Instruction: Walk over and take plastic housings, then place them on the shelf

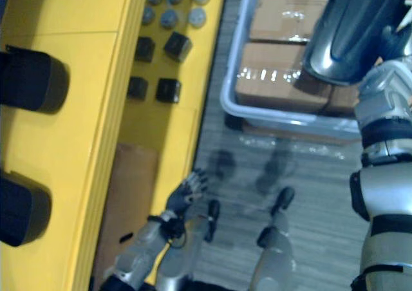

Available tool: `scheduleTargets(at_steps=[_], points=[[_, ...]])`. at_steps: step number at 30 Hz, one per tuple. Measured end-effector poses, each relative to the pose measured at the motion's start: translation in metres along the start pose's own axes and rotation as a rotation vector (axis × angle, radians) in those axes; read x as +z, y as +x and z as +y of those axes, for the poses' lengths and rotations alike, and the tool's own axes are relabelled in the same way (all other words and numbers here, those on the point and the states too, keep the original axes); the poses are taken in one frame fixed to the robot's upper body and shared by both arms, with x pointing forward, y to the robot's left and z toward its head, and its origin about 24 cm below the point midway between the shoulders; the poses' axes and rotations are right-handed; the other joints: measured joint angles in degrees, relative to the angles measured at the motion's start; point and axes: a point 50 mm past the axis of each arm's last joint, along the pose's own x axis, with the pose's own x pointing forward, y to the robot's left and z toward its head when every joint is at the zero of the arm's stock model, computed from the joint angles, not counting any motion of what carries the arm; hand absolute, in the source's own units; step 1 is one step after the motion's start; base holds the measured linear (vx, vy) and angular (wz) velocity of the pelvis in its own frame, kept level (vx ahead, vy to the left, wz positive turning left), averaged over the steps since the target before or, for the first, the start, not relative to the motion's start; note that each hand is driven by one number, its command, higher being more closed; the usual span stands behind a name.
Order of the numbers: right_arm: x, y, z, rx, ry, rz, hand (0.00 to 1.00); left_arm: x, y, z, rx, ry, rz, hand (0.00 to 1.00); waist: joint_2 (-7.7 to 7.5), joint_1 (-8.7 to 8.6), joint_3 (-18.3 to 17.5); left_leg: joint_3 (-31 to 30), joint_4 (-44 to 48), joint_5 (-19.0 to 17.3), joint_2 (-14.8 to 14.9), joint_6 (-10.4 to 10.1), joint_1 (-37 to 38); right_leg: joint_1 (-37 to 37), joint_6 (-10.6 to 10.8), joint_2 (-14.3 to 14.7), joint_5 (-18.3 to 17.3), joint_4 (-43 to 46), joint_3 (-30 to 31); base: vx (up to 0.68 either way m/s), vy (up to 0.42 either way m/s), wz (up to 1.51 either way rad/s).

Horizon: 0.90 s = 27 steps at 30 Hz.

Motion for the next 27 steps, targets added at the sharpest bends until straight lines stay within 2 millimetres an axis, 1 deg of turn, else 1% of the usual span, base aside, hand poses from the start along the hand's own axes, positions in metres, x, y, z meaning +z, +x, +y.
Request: scheduleTargets(at_steps=[1,3,4,5,7,8,9,10,11,12,14,15,17,18,20,22,23,25,27], points=[[0.003,0.000,-0.001,-0.007,0.007,-0.017,1.00,0.002,0.001,-0.002,-0.006,0.006,0.001,0.00,-0.18,-0.15,0.0,0.1,-0.1,-0.1,0.2,-0.1,0.4,0.3,0.0,0.3,0.0,-0.3,0.0,-0.01,-0.057,-0.16],[0.024,-0.001,-0.010,-0.055,0.028,-0.133,1.00,0.015,0.006,-0.005,-0.008,0.032,-0.022,0.00,-1.45,-0.64,0.1,1.4,-0.4,-0.2,1.4,-0.4,1.0,0.3,-0.2,1.2,0.1,-0.8,0.4,0.00,-0.059,-0.26],[0.030,-0.001,-0.012,-0.065,0.033,-0.165,1.00,0.017,0.007,-0.005,-0.006,0.041,-0.024,0.00,-1.70,-0.98,0.2,1.5,-0.6,-0.2,1.5,-0.5,1.4,0.5,-0.2,1.4,0.1,-0.8,0.5,0.02,-0.062,-0.18],[0.041,-0.005,-0.015,-0.083,0.048,-0.232,1.00,0.026,0.011,-0.005,0.010,0.073,-0.039,0.00,-2.05,-1.91,0.1,1.6,-0.8,-0.3,2.0,-0.7,1.8,0.8,-0.5,1.9,0.3,-0.8,0.5,0.03,-0.054,-0.19],[0.051,-0.012,-0.016,-0.102,0.084,-0.316,1.00,0.038,0.016,0.000,0.053,0.127,-0.057,0.00,-2.96,-2.19,-0.1,2.8,-1.8,-0.4,2.8,-0.9,3.8,1.5,-0.7,2.7,0.5,-0.8,1.5,0.05,-0.043,-0.27],[0.059,-0.020,-0.015,-0.104,0.119,-0.372,1.00,0.050,0.019,0.007,0.093,0.142,-0.087,0.00,-3.75,-3.16,-0.5,3.0,-2.0,-0.6,3.2,-1.1,4.6,2.1,-0.7,3.1,0.5,-0.8,1.6,0.05,-0.027,-0.18],[0.063,-0.025,-0.014,-0.108,0.137,-0.404,1.00,0.058,0.020,0.012,0.119,0.149,-0.113,0.00,-4.40,-3.66,-0.8,3.2,-2.2,-0.6,3.3,-1.2,4.8,2.1,-0.8,3.2,0.4,-0.8,1.6,0.05,-0.028,-0.25],[0.068,-0.034,-0.012,-0.108,0.159,-0.459,1.00,0.075,0.025,0.019,0.162,0.166,-0.159,0.00,-5.75,-4.15,-1.2,4.2,-2.7,-0.7,3.6,-1.2,5.6,2.1,-0.8,3.5,0.4,-0.8,2.4,0.03,-0.016,-0.33],[0.072,-0.044,-0.006,-0.091,0.195,-0.501,1.00,0.092,0.031,0.027,0.202,0.193,-0.194,0.00,-6.92,-4.67,-1.7,5.0,-2.7,-0.9,3.9,-1.5,6.3,2.2,-0.8,3.9,0.4,-0.8,3.0,0.03,-0.011,-0.35],[0.074,-0.049,-0.002,-0.083,0.205,-0.521,1.00,0.099,0.033,0.031,0.220,0.210,-0.207,0.00,-7.53,-5.05,-2.0,5.3,-2.7,-0.9,4.0,-1.5,6.4,2.2,-0.9,3.9,0.3,-0.8,3.1,0.02,-0.002,-0.26],[0.076,-0.067,0.011,-0.045,0.236,-0.579,1.00,0.130,0.043,0.036,0.276,0.244,-0.284,0.00,-9.38,-6.35,-3.0,6.1,-3.2,-0.9,4.0,-1.5,7.3,2.3,-0.9,3.9,-0.1,-0.8,3.5,0.03,0.000,-0.14],[0.076,-0.071,0.016,-0.030,0.245,-0.584,1.00,0.136,0.045,0.036,0.289,0.253,-0.302,0.00,-9.61,-6.58,-3.2,6.3,-3.6,-0.9,4.0,-1.5,7.9,2.6,-1.0,4.0,-0.1,-0.8,3.6,0.04,-0.003,-0.13],[0.076,-0.085,0.032,0.028,0.279,-0.592,1.00,0.153,0.050,0.034,0.341,0.290,-0.362,0.00,-9.94,-6.71,-3.3,7.7,-4.5,-1.0,4.7,-1.8,10.5,4.3,-1.1,4.6,-0.8,-0.8,4.4,0.05,-0.014,-0.22],[0.077,-0.089,0.036,0.042,0.289,-0.594,1.00,0.156,0.050,0.035,0.364,0.298,-0.378,0.00,-10.09,-6.75,-3.8,7.9,-4.7,-1.0,4.8,-1.8,10.7,4.2,-1.2,4.7,-1.0,-0.8,4.4,0.05,-0.036,-0.20],[0.077,-0.099,0.045,0.075,0.317,-0.600,1.00,0.174,0.052,0.040,0.467,0.340,-0.447,0.00,-10.88,-7.04,-4.5,8.2,-6.0,-0.8,5.3,-2.1,11.5,4.3,-1.6,5.2,-1.1,-0.8,4.4,0.05,-0.051,-0.09],[0.080,-0.106,0.050,0.095,0.345,-0.607,1.00,0.181,0.053,0.046,0.535,0.338,-0.468,0.00,-11.11,-7.15,-4.6,8.8,-6.8,-0.7,5.7,-2.3,12.8,4.8,-1.8,5.7,-0.8,-0.8,4.5,0.06,-0.036,-0.14],[0.083,-0.111,0.055,0.112,0.362,-0.606,1.00,0.181,0.052,0.051,0.570,0.329,-0.470,0.00,-11.12,-7.30,-4.7,9.3,-7.7,-0.6,5.8,-2.5,14.2,5.5,-1.9,6.0,-0.7,-0.8,4.5,0.07,-0.017,-0.16],[0.084,-0.115,0.058,0.127,0.369,-0.607,1.00,0.182,0.052,0.053,0.589,0.323,-0.475,0.00,-11.17,-7.63,-4.7,9.5,-8.5,-0.5,5.7,-2.5,15.4,6.2,-1.9,6.0,-0.7,-0.8,4.4,0.04,0.009,-0.08],[0.081,-0.122,0.065,0.151,0.363,-0.601,1.00,0.186,0.054,0.051,0.593,0.314,-0.502,0.00,-11.94,-7.69,-5.9,9.7,-8.7,-0.5,5.4,-2.5,15.4,6.1,-1.8,5.7,-0.6,-0.8,4.5,0.00,0.000,0.00]])
